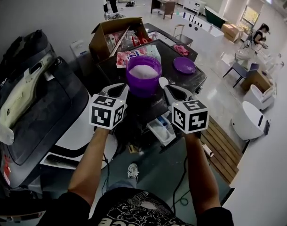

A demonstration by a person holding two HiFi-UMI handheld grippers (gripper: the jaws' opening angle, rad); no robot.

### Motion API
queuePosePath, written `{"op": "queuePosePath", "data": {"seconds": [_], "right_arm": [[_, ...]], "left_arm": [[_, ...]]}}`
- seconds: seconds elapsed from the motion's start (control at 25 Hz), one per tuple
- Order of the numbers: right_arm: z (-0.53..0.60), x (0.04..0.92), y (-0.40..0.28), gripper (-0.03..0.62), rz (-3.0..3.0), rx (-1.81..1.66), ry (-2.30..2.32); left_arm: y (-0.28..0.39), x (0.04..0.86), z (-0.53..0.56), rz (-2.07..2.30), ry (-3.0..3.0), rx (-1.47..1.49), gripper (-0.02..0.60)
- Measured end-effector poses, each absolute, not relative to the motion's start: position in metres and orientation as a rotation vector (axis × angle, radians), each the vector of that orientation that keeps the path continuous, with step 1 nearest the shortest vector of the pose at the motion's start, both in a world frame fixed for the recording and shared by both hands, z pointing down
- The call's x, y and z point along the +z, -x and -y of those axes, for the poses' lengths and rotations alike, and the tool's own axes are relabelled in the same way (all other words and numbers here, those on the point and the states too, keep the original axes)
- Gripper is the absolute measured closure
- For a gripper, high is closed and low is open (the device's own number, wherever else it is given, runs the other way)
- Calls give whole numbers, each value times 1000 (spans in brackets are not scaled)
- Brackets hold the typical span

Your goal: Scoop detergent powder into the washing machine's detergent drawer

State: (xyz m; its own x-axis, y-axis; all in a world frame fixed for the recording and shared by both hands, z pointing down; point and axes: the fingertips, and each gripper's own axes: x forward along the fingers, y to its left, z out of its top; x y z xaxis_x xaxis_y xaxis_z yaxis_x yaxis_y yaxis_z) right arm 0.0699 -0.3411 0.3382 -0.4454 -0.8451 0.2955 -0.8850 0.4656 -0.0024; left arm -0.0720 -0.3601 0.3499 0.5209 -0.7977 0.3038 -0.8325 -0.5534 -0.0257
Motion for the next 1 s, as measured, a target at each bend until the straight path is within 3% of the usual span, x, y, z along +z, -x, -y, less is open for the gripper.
{"op": "queuePosePath", "data": {"seconds": [1.0], "right_arm": [[471, 359, -7, 560, 2143, 13, -1027]], "left_arm": [[94, 351, 465, 1384, -2642, 372, 580]]}}
